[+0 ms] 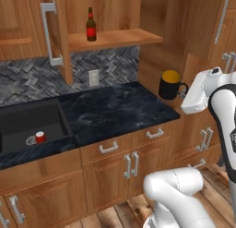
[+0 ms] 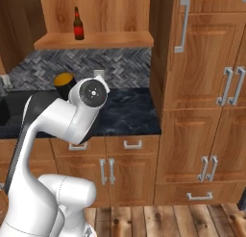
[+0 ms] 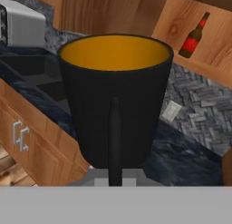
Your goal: Open the cabinet directly in front. Then move the beer and the mug to the dining counter with the candle on it.
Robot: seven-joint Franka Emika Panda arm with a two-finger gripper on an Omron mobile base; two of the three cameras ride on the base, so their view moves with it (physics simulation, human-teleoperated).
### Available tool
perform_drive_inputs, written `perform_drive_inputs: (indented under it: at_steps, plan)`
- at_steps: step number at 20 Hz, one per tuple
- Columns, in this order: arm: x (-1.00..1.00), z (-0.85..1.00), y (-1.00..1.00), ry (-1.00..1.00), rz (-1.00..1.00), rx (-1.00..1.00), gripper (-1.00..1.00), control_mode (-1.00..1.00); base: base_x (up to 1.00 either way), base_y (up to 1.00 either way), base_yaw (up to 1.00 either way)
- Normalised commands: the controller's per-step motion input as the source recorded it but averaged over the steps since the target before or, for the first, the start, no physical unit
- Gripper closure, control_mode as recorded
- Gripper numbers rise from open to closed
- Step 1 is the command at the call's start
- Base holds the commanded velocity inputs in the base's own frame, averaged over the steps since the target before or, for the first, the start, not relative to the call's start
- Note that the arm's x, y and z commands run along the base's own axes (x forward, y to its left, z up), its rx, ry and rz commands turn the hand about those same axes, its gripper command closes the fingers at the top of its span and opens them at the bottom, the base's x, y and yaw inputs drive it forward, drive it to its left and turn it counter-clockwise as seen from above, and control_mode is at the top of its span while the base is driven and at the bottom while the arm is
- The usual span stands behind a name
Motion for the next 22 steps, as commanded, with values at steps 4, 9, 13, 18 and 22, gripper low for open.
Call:
perform_drive_inputs:
  at_steps: [4, 9, 13, 18, 22]
  plan:
    - [0.00, 0.00, 0.00, 0.00, 0.00, 0.00, 1.00, 1.00, -0.28, 0.00, -0.25]
    - [0.00, 0.00, 0.00, 0.00, 0.00, 0.00, 1.00, 1.00, -0.24, 0.00, -0.25]
    - [0.00, 0.00, 0.00, 0.00, 0.00, 0.00, 1.00, 1.00, -0.16, 0.00, -0.28]
    - [0.00, 0.00, 0.00, 0.00, 0.00, 0.00, 1.00, 1.00, -0.07, 0.00, -0.30]
    - [0.00, 0.00, 0.00, 0.00, 0.00, 0.00, 1.00, 1.00, -0.04, 0.00, -0.30]
